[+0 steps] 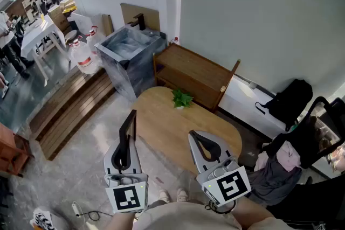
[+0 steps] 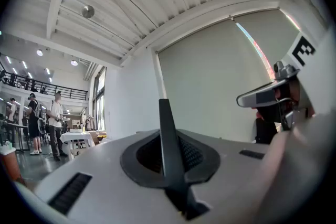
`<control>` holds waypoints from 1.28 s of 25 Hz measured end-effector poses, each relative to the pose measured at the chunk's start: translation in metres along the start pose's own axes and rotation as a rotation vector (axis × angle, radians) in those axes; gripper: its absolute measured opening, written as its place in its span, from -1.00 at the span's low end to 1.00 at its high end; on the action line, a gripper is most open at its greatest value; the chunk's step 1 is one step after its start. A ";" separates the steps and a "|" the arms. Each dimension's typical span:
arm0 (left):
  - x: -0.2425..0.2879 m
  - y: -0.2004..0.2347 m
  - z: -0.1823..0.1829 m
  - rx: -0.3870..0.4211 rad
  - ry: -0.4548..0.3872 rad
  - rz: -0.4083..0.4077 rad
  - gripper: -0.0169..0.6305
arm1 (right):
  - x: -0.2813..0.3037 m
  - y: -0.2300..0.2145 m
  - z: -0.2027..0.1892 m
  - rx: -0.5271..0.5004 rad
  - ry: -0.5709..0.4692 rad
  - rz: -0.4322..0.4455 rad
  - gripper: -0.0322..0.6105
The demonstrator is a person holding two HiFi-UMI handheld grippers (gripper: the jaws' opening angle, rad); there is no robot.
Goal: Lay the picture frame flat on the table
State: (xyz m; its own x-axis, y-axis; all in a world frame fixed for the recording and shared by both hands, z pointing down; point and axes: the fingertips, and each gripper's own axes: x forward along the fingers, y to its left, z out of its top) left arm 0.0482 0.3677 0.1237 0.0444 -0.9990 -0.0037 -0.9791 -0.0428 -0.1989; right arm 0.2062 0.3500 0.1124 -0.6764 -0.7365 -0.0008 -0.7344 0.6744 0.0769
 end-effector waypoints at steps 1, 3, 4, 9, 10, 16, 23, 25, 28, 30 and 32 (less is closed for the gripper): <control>0.000 -0.001 0.000 0.000 0.000 0.001 -0.87 | 0.000 0.000 -0.001 0.004 0.000 0.011 -0.91; 0.000 -0.002 0.001 0.000 -0.001 0.004 -0.87 | 0.001 0.001 -0.002 0.010 0.001 0.030 -0.91; 0.000 -0.003 0.001 0.000 -0.001 0.005 -0.87 | 0.001 0.001 -0.003 0.014 0.003 0.037 -0.91; -0.002 -0.006 -0.003 -0.003 0.007 0.013 -0.87 | 0.000 -0.001 -0.009 0.020 0.010 0.042 -0.91; -0.003 -0.008 -0.005 -0.004 0.010 0.015 -0.87 | -0.001 -0.002 -0.011 0.021 0.009 0.043 -0.91; -0.007 -0.017 -0.010 -0.019 0.026 0.024 -0.87 | -0.007 -0.009 -0.018 0.030 0.022 0.055 -0.91; -0.015 -0.029 -0.009 -0.008 0.018 0.043 -0.87 | -0.023 -0.013 -0.023 0.043 0.005 0.077 -0.91; -0.016 -0.031 -0.009 -0.003 0.016 0.044 -0.87 | -0.025 -0.011 -0.025 0.038 0.004 0.089 -0.91; -0.015 -0.033 -0.010 -0.002 0.014 0.050 -0.87 | -0.025 -0.011 -0.028 0.030 0.004 0.102 -0.91; -0.013 -0.034 -0.012 0.000 0.011 0.051 -0.87 | -0.022 -0.011 -0.031 0.025 0.002 0.108 -0.91; -0.011 -0.035 -0.015 0.004 0.007 0.053 -0.87 | -0.019 -0.010 -0.035 0.022 -0.001 0.115 -0.91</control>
State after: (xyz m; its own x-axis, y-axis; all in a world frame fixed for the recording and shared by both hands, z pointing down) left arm 0.0791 0.3800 0.1450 -0.0092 -0.9999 -0.0073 -0.9793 0.0105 -0.2023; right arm 0.2285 0.3553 0.1468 -0.7561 -0.6544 0.0055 -0.6532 0.7552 0.0548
